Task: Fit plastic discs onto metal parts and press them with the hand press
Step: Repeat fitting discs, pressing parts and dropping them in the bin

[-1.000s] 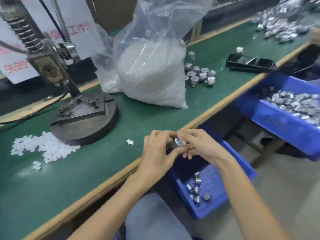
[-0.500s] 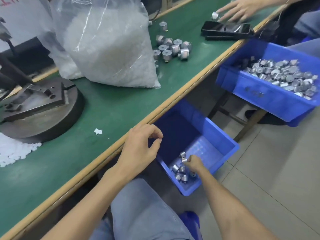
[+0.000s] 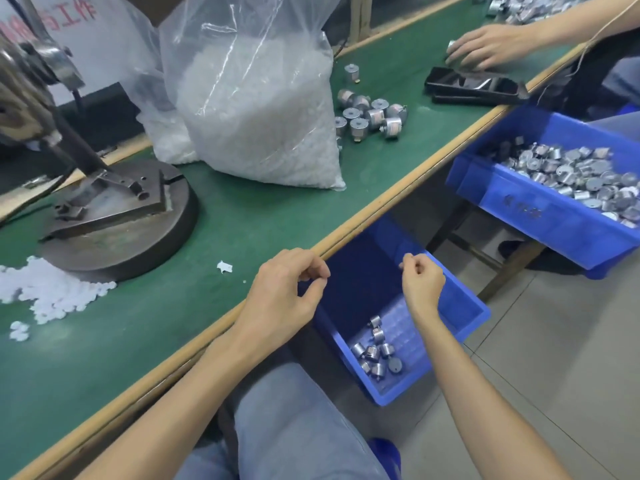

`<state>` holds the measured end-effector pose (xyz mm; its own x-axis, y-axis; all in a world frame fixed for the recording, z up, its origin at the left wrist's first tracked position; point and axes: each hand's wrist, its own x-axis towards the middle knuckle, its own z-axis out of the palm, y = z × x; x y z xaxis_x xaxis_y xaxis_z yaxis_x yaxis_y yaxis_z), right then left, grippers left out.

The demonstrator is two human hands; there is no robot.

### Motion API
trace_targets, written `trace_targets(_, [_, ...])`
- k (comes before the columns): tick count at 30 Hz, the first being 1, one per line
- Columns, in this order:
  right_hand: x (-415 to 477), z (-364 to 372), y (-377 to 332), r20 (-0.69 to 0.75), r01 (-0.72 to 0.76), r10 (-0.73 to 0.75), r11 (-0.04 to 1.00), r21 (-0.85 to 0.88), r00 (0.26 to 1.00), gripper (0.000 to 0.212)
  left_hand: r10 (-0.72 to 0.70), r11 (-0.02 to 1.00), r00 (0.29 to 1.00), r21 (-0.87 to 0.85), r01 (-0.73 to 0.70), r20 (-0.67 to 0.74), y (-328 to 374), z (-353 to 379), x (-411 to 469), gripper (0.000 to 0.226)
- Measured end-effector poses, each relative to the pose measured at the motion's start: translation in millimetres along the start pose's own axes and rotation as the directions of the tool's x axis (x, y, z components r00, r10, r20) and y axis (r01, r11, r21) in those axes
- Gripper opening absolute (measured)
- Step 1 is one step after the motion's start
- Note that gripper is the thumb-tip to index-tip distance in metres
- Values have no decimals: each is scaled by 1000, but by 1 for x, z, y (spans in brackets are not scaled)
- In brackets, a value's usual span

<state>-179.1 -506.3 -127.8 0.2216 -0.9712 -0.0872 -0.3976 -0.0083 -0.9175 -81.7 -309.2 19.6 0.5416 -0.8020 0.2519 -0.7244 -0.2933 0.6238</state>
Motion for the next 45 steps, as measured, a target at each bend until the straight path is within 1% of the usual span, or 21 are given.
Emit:
trace_targets(3, [-10, 1, -66, -73, 283, -275, 948, 148, 959, 33, 9, 1000, 1000, 29, -9, -19, 0, -18, -1, 15])
trace_targets(6, [-35, 17, -123, 2, 524, -535, 828, 200, 845, 36, 18, 997, 998, 72, -14, -53, -5, -48, -9, 16])
trace_targets(8, [-54, 36, -150, 70, 602, -633, 761, 241, 771, 36, 7, 994, 995, 113, 4, -96, -11, -73, -18, 17])
trace_targets(10, [-77, 60, -173, 142, 631, -688, 714, 302, 711, 36, -19, 978, 988, 201, 51, -156, -23, -102, -30, 15])
trace_targets(11, [-90, 72, -184, 178, 636, -712, 692, 342, 679, 37, -54, 955, 982, 279, 104, -182, -29, -117, -38, 12])
trace_targets(13, [-121, 99, -208, 233, 651, -772, 628, 426, 591, 37, -172, 858, 957, 441, 263, -235, -44, -152, -53, 6])
trace_targets(16, [-180, 136, -251, 300, 667, -851, 525, 529, 432, 35, -328, 709, 887, 536, 458, -325, -61, -204, -80, 14])
trace_targets(18, [-222, 157, -279, 356, 668, -884, 464, 582, 304, 34, -373, 643, 848, 554, 529, -377, -67, -239, -100, 20])
trace_targets(22, [-294, 196, -322, 504, 652, -862, 411, 637, 52, 33, -433, 484, 750, 572, 662, -500, -80, -310, -143, 28])
trace_targets(24, [-330, 211, -338, 507, 636, -858, 348, 689, -80, 26, -444, 431, 672, 516, 740, -593, -92, -342, -166, 36])
trace_targets(26, [-367, 220, -346, 476, 597, -848, 261, 758, -233, 14, -481, 368, 567, 433, 823, -669, -108, -367, -190, 47])
trace_targets(28, [-400, 229, -349, 446, 548, -805, 187, 815, -390, 9, -561, 292, 485, 388, 874, -671, -128, -382, -212, 44])
trace_targets(30, [-422, 239, -349, 450, 529, -746, 155, 835, -491, 13, -731, 216, 436, 428, 878, -525, -152, -386, -230, 38])
trace_targets(32, [-432, 249, -348, 502, 559, -703, 178, 810, -503, 17, -898, 191, 349, 478, 857, -267, -177, -386, -243, 49])
trace_targets(33, [-434, 252, -347, 536, 570, -693, 216, 793, -482, 19, -938, 182, 304, 504, 844, -169, -188, -387, -248, 54])
trace_targets(34, [-434, 254, -346, 565, 570, -685, 260, 779, -459, 22, -954, 167, 274, 544, 822, -121, -198, -388, -253, 58])
trace_targets(36, [-432, 255, -345, 607, 570, -658, 314, 759, -445, 24, -959, 121, 253, 623, 772, -127, -214, -390, -259, 57])
trace_targets(39, [-433, 257, -347, 629, 586, -620, 314, 747, -469, 27, -969, 54, 198, 646, 761, -151, -231, -383, -265, 48])
trace_targets(40, [-433, 258, -347, 635, 587, -614, 320, 744, -469, 27, -961, 54, 212, 637, 769, -175, -234, -381, -266, 45])
trace_targets(43, [-434, 259, -347, 646, 596, -612, 329, 733, -456, 27, -913, 80, 313, 638, 766, -261, -238, -382, -270, 37])
trace_targets(45, [-434, 258, -346, 645, 594, -618, 333, 733, -449, 27, -909, 80, 309, 611, 787, -279, -235, -382, -270, 32])
